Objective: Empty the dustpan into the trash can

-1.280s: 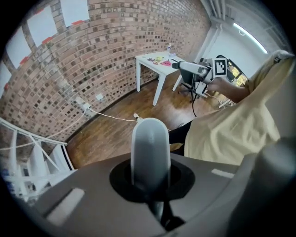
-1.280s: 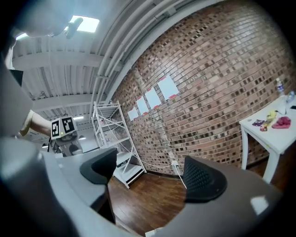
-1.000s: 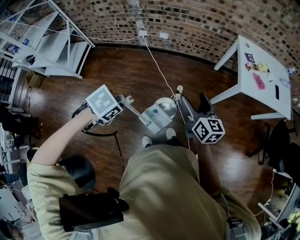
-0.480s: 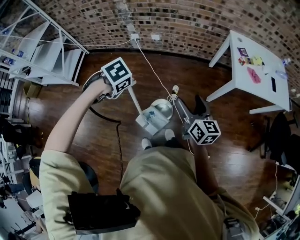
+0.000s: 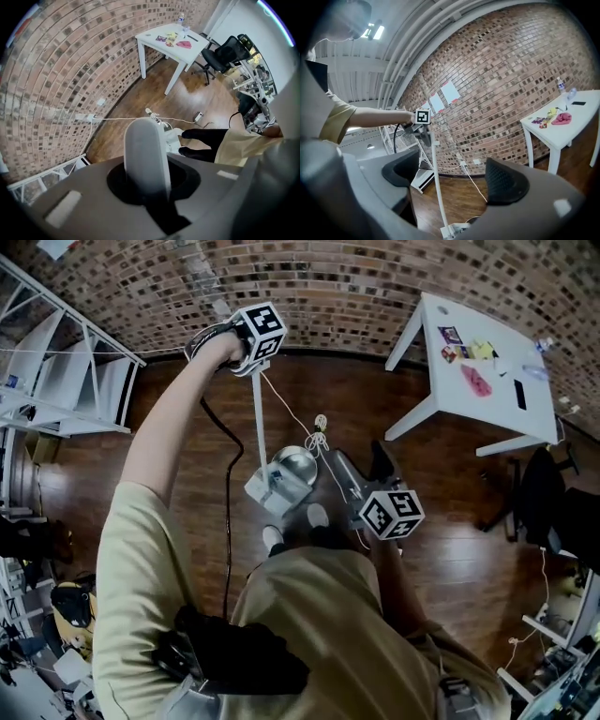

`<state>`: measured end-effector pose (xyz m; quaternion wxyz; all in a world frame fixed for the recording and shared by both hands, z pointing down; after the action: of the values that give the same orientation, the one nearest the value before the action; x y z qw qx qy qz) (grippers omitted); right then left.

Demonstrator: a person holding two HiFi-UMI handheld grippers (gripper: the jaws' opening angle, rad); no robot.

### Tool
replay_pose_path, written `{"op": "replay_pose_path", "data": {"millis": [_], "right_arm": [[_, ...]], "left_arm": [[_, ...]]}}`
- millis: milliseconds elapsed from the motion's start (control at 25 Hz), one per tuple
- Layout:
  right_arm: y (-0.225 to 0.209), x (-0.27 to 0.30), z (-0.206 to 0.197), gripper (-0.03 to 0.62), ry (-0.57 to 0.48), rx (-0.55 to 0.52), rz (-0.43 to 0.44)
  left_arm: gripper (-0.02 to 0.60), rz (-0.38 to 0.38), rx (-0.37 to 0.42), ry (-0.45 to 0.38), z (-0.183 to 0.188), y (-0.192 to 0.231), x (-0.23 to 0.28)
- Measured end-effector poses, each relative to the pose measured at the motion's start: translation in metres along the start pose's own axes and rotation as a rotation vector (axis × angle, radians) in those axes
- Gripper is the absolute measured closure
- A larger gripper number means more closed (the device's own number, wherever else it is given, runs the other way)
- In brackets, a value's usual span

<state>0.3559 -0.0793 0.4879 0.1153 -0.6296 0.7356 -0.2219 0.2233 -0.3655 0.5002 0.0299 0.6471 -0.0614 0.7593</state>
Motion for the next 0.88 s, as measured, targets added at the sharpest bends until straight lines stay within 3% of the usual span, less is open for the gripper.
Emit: {"op": "replay_pose_path", "data": {"millis": [160, 240, 320, 440, 640, 880], "right_arm": [[-0.016, -0.006, 0.013, 0.163, -0.006, -0.013, -0.012], [-0.024, -0.008, 0.019, 0.163, -0.008, -0.017, -0.014], [-0.030, -0.009, 0.022, 0.163, -0.008, -0.019, -0.017], [-0.041, -0.015, 0.023, 0.163, -0.004, -0.011, -0.029], [-0.050, -0.015, 0.021, 0.163, 0.005, 0.002, -0.036], [-0.050, -0.004, 0.026, 0.163, -0.004, -0.011, -0.004]], "left_arm": [[0.529, 0.038, 0.041, 0.052, 0.054, 0.015, -0.001], [0.578, 0.117, 0.042, 0.057, 0.075, 0.029, -0.001], [0.578, 0.185, 0.056, 0.055, 0.093, 0.039, -0.001], [0.579, 0.202, 0.089, 0.057, 0.112, 0.035, -0.001], [0.579, 0.220, 0.124, 0.066, 0.119, 0.030, -0.003], [0.579, 0.221, 0.137, 0.069, 0.088, 0.025, -0.003]]}}
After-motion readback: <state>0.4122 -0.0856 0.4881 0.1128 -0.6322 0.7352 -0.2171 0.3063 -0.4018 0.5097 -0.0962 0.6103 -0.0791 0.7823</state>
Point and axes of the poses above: the fingertips, and each gripper's own axes: x forward along the fingers, y to its left, z out of its top, the point moved 3 cm from there along -x, backward along the fingers, and after that the axes turned 6 degrees about z, right-handed, at the moved point
